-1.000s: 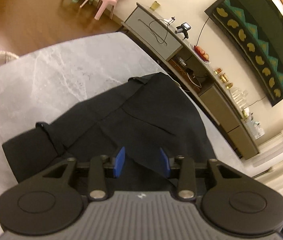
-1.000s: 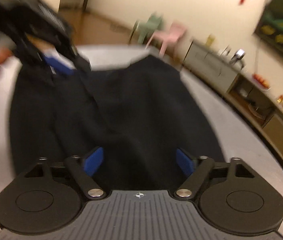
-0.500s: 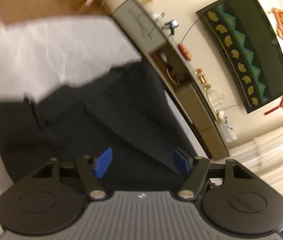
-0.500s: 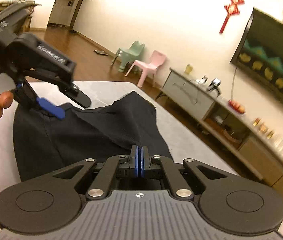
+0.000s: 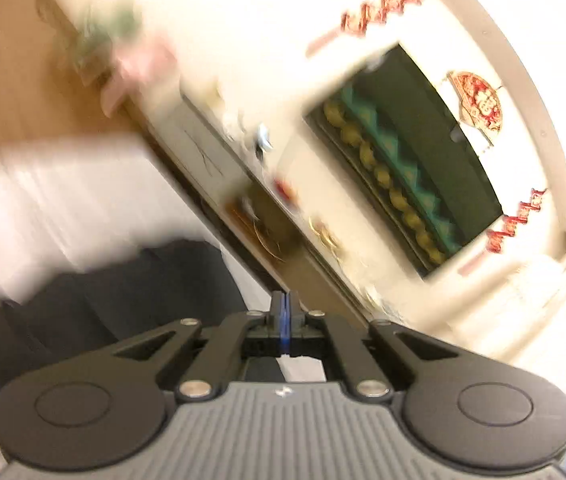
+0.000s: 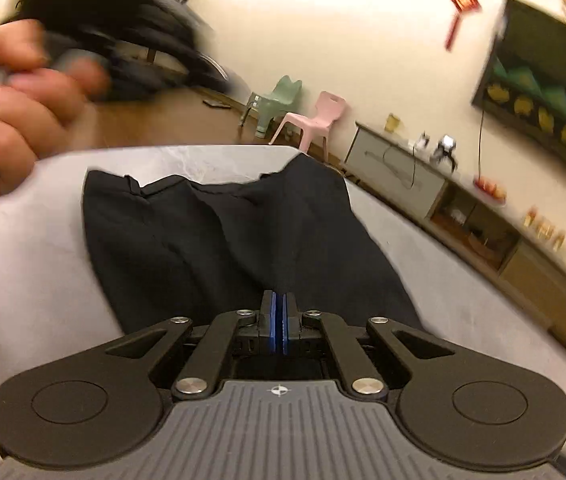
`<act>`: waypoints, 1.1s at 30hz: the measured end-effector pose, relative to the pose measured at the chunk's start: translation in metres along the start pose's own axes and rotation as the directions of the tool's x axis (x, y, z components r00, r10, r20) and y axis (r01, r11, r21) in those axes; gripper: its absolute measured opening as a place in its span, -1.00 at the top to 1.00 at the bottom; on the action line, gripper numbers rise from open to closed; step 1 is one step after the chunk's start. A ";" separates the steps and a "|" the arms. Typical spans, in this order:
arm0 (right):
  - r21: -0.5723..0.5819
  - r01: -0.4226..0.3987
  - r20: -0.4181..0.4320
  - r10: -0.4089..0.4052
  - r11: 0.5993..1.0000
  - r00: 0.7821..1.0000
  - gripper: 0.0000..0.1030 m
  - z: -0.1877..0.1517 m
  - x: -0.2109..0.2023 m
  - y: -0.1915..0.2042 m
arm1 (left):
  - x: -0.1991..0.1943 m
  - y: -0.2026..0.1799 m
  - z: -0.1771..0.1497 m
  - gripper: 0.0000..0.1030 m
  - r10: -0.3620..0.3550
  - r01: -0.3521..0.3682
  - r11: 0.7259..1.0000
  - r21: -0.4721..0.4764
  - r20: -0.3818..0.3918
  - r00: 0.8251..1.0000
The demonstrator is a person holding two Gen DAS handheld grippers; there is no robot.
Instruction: Fold clothes
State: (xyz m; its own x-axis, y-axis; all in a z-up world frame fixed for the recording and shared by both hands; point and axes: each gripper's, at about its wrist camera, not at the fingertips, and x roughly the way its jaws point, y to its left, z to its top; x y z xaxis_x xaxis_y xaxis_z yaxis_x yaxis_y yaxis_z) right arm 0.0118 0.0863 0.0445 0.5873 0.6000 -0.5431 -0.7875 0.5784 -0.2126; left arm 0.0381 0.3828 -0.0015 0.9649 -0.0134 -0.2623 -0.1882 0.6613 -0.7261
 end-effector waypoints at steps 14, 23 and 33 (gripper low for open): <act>0.516 0.262 -0.208 -0.177 0.816 0.962 -0.41 -0.120 -0.102 -0.141 | 0.120 0.026 -0.041 -0.35 0.173 -0.236 0.965 -0.116 -0.397 0.901; 0.912 0.403 -0.340 -0.405 0.078 0.849 -0.61 -0.244 -0.221 -0.283 | 0.089 0.014 -0.024 0.98 0.103 -0.121 0.992 -0.040 -0.313 0.944; 0.966 0.219 -0.141 -0.426 0.140 0.894 0.93 -0.251 -0.211 -0.347 | 0.044 -0.004 -0.027 0.99 0.059 -0.055 0.998 0.026 -0.208 0.976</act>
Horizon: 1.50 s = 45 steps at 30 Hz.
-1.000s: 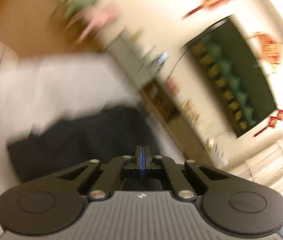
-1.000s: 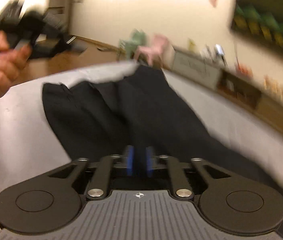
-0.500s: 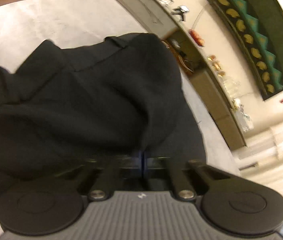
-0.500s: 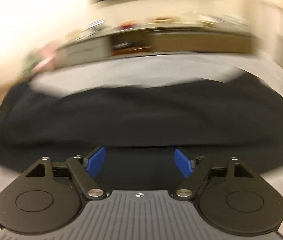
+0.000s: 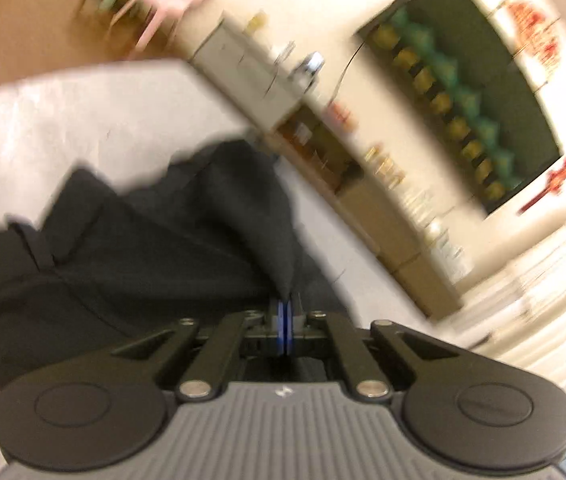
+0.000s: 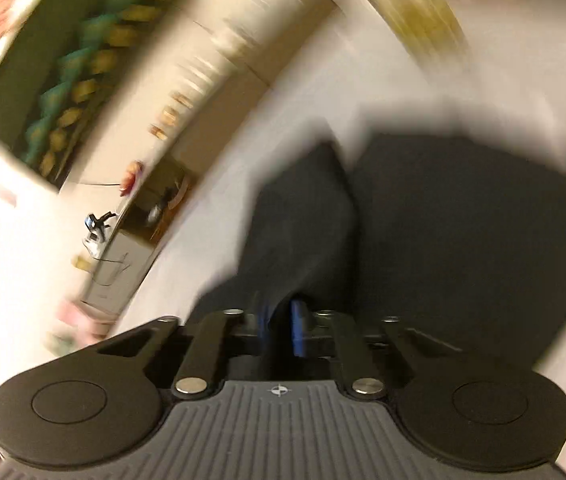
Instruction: Fold clothes
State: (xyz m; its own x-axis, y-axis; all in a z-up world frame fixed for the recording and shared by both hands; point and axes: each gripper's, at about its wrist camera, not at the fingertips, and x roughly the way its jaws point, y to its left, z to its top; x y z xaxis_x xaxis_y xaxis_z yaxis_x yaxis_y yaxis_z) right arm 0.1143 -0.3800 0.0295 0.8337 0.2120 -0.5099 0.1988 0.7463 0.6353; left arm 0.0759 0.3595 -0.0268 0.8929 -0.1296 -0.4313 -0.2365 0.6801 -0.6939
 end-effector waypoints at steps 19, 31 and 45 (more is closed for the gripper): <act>0.074 0.006 -0.141 0.005 0.997 0.990 0.52 -0.027 0.010 -0.025 | 0.015 0.011 -0.012 0.96 0.270 -0.273 0.961 -0.051 -0.062 0.961; -0.085 0.093 -0.113 -0.102 0.992 0.988 -0.31 -0.037 -0.029 -0.033 | -0.025 0.010 -0.022 0.97 0.330 -0.330 0.944 0.016 -0.073 0.941; -0.391 0.185 -0.023 -0.211 0.902 0.977 0.94 -0.037 0.030 -0.004 | -0.030 0.005 -0.017 0.92 0.328 -0.328 0.945 0.024 -0.071 0.942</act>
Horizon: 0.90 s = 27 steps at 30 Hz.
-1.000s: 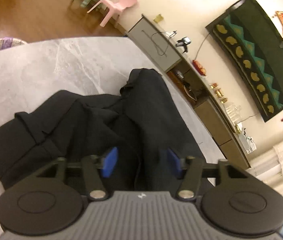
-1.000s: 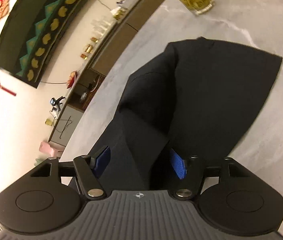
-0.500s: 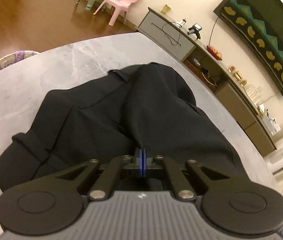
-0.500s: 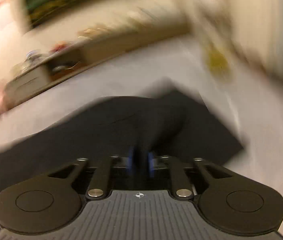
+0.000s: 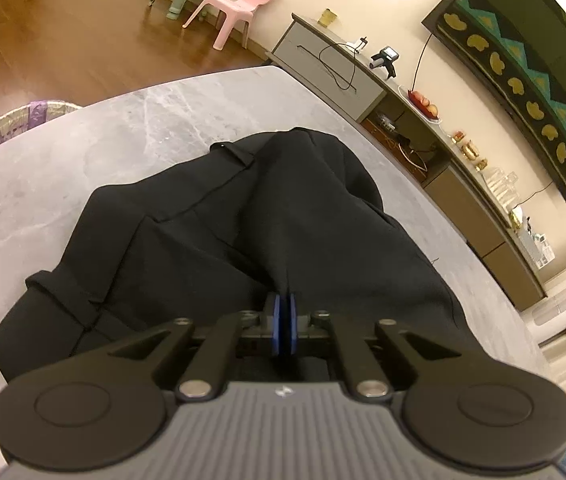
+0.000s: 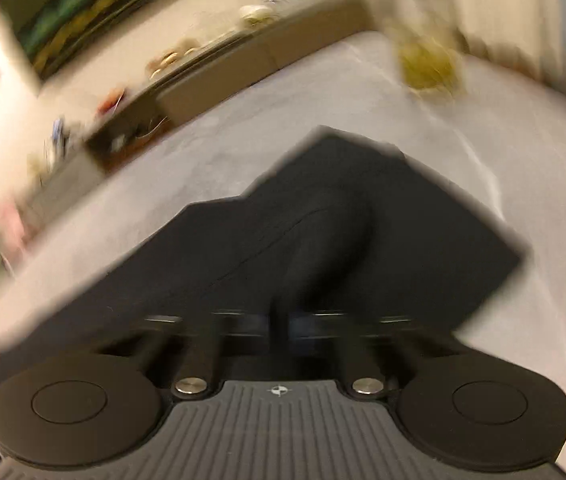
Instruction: Fold clothes
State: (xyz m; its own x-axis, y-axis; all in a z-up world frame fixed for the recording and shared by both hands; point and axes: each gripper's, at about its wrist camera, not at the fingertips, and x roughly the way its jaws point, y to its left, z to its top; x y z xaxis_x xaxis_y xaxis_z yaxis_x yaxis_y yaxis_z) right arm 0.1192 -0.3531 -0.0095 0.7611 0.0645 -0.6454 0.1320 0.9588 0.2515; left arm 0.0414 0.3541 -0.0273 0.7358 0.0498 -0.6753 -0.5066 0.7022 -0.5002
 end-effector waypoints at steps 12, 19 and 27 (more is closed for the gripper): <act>-0.050 0.055 -0.029 -0.056 0.997 0.998 -0.75 -0.002 0.007 -0.026 | 0.003 0.003 -0.003 0.92 0.013 -0.012 1.000 0.026 -0.029 1.000; 0.299 -0.069 -0.008 0.075 0.952 0.997 -0.72 0.008 0.016 -0.068 | 0.012 -0.011 -0.007 0.91 0.010 -0.006 0.997 0.074 -0.049 0.999; -0.255 0.022 0.125 0.011 0.967 0.992 0.83 0.018 0.046 0.022 | 0.011 -0.012 -0.011 0.90 0.048 -0.044 0.992 0.120 -0.035 0.998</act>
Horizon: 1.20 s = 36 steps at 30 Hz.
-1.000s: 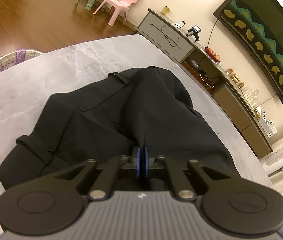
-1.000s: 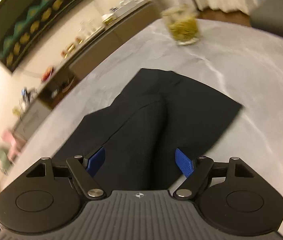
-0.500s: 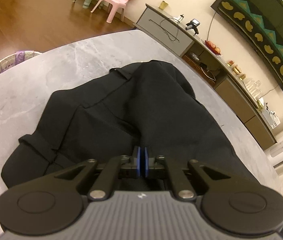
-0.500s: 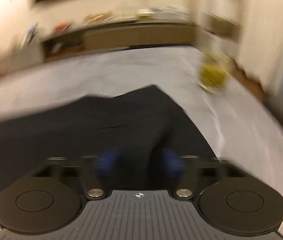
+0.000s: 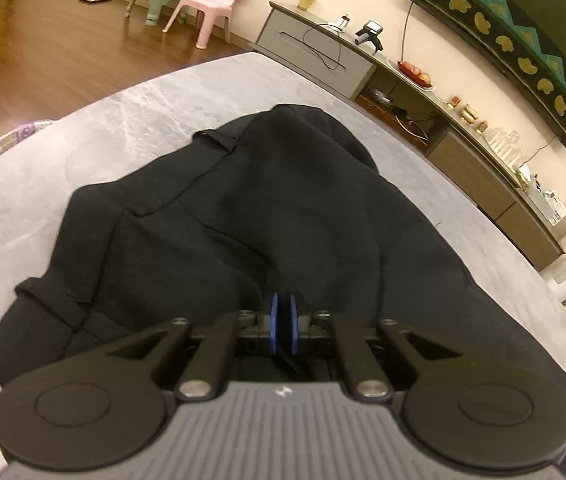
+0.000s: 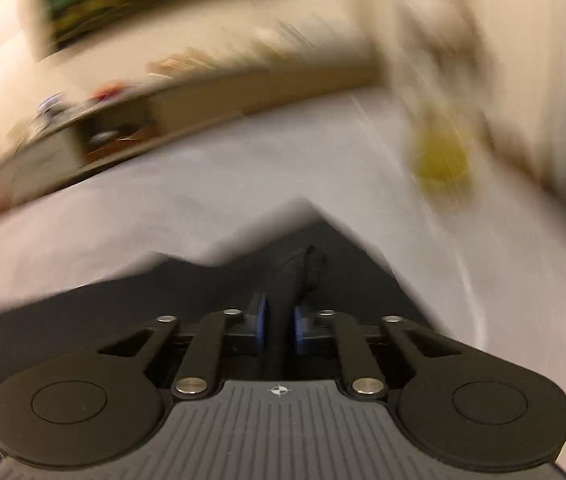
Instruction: Fold clothes
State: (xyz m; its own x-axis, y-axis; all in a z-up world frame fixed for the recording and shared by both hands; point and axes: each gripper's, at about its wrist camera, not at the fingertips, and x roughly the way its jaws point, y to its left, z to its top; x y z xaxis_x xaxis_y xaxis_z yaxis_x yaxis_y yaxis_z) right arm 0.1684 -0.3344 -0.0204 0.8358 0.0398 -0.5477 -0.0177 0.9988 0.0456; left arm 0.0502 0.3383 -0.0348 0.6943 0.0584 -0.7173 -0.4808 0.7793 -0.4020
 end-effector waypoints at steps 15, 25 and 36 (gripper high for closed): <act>-0.309 -0.215 -0.135 0.181 0.926 0.974 -0.81 -0.039 -0.021 0.026 | 0.000 -0.002 0.000 0.87 0.005 -0.004 1.000 0.022 -0.012 1.000; -0.335 -0.298 -0.146 0.263 0.894 0.954 0.21 -0.043 -0.028 0.062 | 0.007 -0.006 -0.003 0.84 0.042 -0.040 0.998 0.054 -0.021 0.999; 0.192 0.017 0.201 -0.056 0.981 0.978 1.00 0.012 -0.083 -0.062 | -0.002 -0.004 -0.002 0.85 0.043 -0.043 0.998 0.054 0.005 0.999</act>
State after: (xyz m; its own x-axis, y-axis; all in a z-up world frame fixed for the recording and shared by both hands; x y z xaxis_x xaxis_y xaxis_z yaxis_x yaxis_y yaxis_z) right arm 0.1070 -0.3995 0.0317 0.9285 -0.0228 -0.3706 0.1020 0.9754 0.1954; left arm 0.0496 0.3335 -0.0325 0.6754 0.0947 -0.7313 -0.4807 0.8086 -0.3392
